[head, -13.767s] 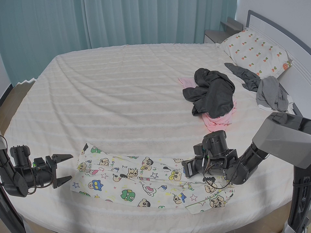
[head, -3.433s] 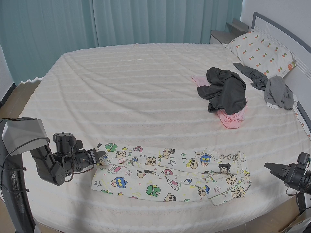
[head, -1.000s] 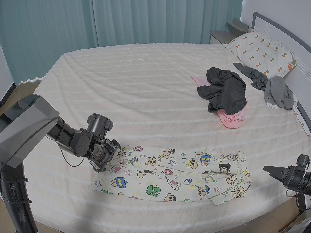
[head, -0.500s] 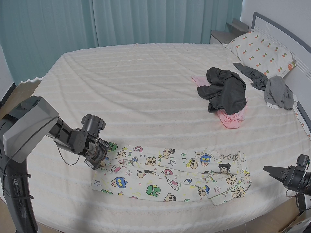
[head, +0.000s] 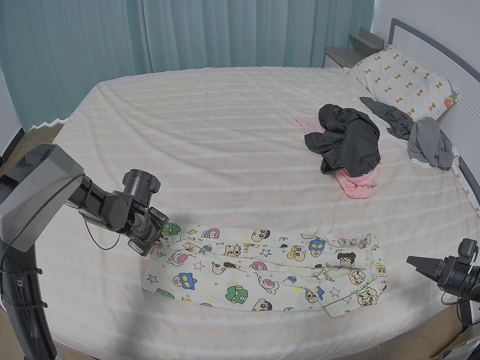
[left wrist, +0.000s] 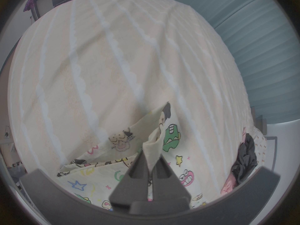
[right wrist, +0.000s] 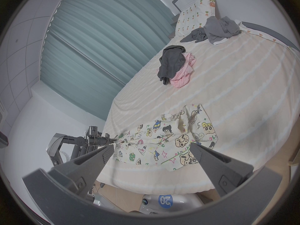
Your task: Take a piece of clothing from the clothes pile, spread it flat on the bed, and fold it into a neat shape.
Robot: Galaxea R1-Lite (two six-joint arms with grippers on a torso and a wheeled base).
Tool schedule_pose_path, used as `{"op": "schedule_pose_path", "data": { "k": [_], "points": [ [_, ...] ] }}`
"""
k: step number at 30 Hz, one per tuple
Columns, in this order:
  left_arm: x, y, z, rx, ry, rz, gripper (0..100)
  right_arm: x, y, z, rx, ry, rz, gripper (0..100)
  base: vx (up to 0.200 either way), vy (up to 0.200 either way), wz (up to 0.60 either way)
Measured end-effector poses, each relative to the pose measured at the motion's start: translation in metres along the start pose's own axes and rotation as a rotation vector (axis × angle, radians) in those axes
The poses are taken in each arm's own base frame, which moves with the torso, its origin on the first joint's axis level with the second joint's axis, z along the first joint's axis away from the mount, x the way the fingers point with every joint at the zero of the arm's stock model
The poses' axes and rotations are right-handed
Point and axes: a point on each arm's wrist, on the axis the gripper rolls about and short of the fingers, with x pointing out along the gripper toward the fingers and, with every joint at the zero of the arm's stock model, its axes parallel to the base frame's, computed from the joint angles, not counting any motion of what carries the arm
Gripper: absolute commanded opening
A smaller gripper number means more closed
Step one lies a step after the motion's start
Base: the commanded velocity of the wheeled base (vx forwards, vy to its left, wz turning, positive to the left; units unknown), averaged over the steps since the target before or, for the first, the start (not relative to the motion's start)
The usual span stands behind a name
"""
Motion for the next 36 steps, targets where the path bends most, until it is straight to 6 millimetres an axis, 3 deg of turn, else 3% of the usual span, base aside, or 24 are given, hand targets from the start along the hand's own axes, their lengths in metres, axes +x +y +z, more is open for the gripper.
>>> {"op": "schedule_pose_path", "data": {
  "k": [9,20,21,30,36],
  "points": [
    [-0.020,-0.017,0.008,0.038,-0.064,-0.072,0,-0.001,0.001,0.000,-0.005,-0.006,0.003,100,0.000,0.000,0.00],
    [-0.009,-0.010,0.003,0.058,-0.081,-0.023,0,-0.002,0.002,0.000,-0.007,-0.008,0.006,100,0.000,0.000,0.00],
    [-0.008,-0.008,0.002,0.059,-0.079,-0.016,100,-0.002,0.002,0.000,-0.007,-0.009,0.006,100,0.000,0.000,0.00],
    [-0.001,0.005,-0.005,0.073,-0.076,-0.016,100,-0.002,0.002,0.000,-0.008,-0.010,0.007,100,0.000,0.000,0.00],
    [0.001,0.017,-0.005,0.179,-0.077,-0.006,100,-0.002,0.002,0.000,-0.007,-0.010,0.007,100,0.000,0.000,0.00]
  ]
}}
